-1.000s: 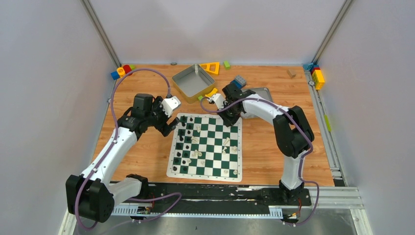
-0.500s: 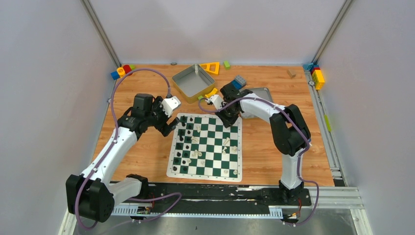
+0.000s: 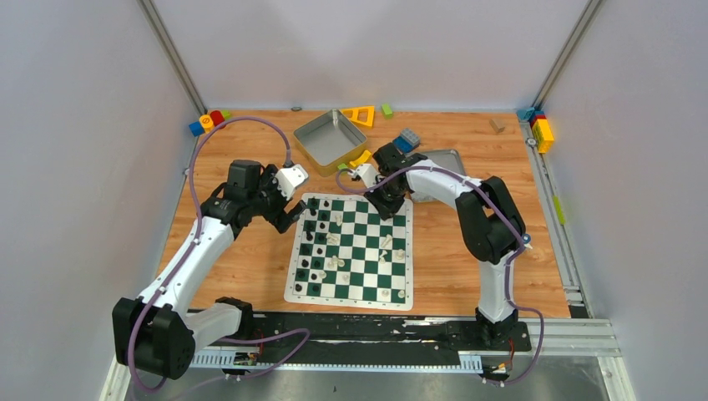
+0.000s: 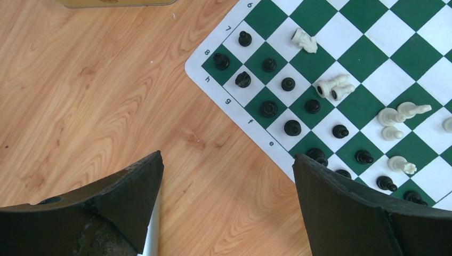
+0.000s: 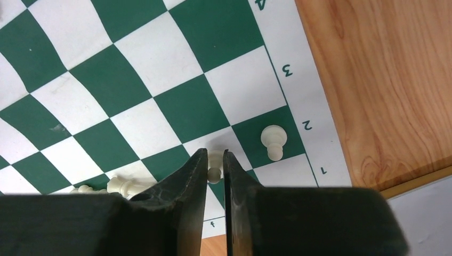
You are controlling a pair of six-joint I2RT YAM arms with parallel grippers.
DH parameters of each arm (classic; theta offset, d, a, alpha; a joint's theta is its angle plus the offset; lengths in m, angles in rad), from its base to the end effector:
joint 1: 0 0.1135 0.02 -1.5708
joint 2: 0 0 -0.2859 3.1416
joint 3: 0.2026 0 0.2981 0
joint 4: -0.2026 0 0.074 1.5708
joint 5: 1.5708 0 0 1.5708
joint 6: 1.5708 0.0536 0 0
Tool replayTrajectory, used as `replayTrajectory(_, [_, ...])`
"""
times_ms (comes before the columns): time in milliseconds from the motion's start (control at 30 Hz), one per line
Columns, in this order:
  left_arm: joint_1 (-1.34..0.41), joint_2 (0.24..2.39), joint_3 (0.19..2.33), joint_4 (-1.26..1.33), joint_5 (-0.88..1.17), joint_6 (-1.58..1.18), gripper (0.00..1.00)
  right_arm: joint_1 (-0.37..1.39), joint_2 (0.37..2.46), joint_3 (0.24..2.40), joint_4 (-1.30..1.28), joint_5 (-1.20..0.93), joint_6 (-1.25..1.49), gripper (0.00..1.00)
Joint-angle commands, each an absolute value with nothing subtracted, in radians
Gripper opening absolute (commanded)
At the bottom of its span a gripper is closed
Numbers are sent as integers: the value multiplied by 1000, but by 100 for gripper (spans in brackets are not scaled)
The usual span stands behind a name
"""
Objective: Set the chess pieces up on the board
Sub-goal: Place the chess piece on the chessboard, then pick up the chess piece from the chessboard.
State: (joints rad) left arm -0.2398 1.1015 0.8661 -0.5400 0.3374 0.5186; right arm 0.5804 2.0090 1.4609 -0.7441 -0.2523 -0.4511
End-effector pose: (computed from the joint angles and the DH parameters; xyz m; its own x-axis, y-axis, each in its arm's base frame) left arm 0.2654 -0.0832 0.2715 -0.3656 0.5709 -0.7351 0.7311 0.6649 0.1527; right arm 0.3743 0.2615 0.1504 -0.4671 -0.8111 -0.3521 -0.8800 0.4651 0.0961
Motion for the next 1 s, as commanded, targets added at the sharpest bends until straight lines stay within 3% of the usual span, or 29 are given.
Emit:
replayTrajectory(0, [-232, 1098, 862, -519, 337, 505, 99, 586, 2011, 1489, -739, -264, -437, 25])
replayTrajectory(100, [-233, 1099, 861, -515, 334, 504, 100, 587, 1978, 1506, -738, -270, -428, 38])
replayTrajectory(267, [-221, 1094, 853, -497, 314, 490, 100, 590, 1897, 1538, -739, -332, -409, 50])
replayTrajectory(533, [-157, 1075, 845, -463, 293, 425, 100, 693, 1809, 1469, -728, -546, -443, 50])
replayTrajectory(967, [65, 1043, 864, -484, 388, 373, 100, 918, 1901, 1404, -655, -509, -492, 52])
